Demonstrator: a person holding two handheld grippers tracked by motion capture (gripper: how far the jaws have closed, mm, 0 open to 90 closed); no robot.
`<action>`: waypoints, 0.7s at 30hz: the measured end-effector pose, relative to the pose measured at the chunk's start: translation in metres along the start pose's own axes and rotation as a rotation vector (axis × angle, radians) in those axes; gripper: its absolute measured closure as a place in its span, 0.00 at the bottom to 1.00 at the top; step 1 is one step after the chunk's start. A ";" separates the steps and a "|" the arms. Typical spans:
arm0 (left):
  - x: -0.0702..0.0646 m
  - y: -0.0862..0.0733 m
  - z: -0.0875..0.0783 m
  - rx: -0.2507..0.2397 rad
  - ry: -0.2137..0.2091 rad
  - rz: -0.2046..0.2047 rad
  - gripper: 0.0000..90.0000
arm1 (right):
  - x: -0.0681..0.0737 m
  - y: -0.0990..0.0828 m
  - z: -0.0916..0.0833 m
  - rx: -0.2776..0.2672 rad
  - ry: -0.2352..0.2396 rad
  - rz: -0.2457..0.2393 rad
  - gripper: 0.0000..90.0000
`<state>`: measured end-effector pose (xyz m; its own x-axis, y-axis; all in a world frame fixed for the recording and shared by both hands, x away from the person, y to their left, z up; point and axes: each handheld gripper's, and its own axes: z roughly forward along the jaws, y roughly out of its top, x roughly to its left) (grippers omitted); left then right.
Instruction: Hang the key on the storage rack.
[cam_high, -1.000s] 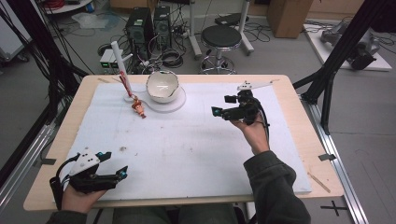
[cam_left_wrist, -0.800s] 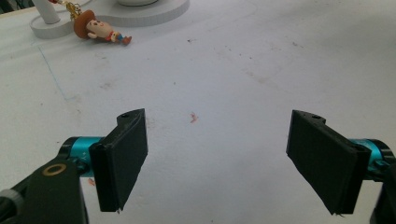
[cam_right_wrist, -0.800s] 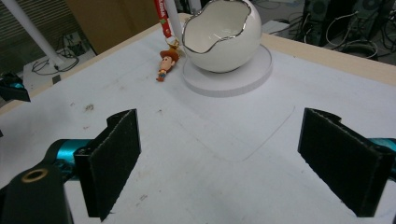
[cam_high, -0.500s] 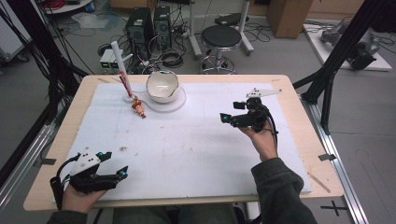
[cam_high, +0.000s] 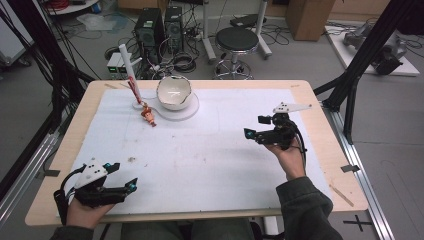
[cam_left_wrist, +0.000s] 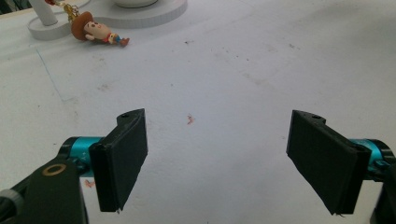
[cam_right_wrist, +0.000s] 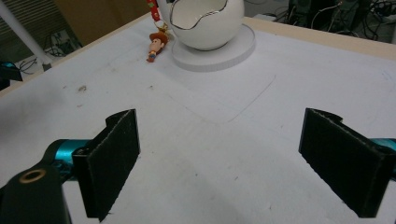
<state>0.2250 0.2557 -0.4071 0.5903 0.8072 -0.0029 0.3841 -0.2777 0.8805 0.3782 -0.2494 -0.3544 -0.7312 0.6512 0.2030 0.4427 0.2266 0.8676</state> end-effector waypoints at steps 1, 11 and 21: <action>0.000 0.000 0.000 0.001 0.000 0.000 0.23 | 0.000 -0.001 -0.001 -0.002 -0.001 0.001 0.13; 0.001 0.000 0.000 0.006 0.001 0.000 0.23 | 0.002 -0.010 -0.012 -0.007 -0.008 -0.010 0.13; 0.002 0.000 0.000 0.001 0.011 -0.012 0.22 | 0.002 -0.029 -0.019 0.002 -0.019 0.009 0.13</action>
<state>0.2260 0.2570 -0.4073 0.5778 0.8162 -0.0077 0.3918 -0.2691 0.8798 0.3541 -0.2691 -0.3704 -0.7173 0.6670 0.2017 0.4498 0.2222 0.8650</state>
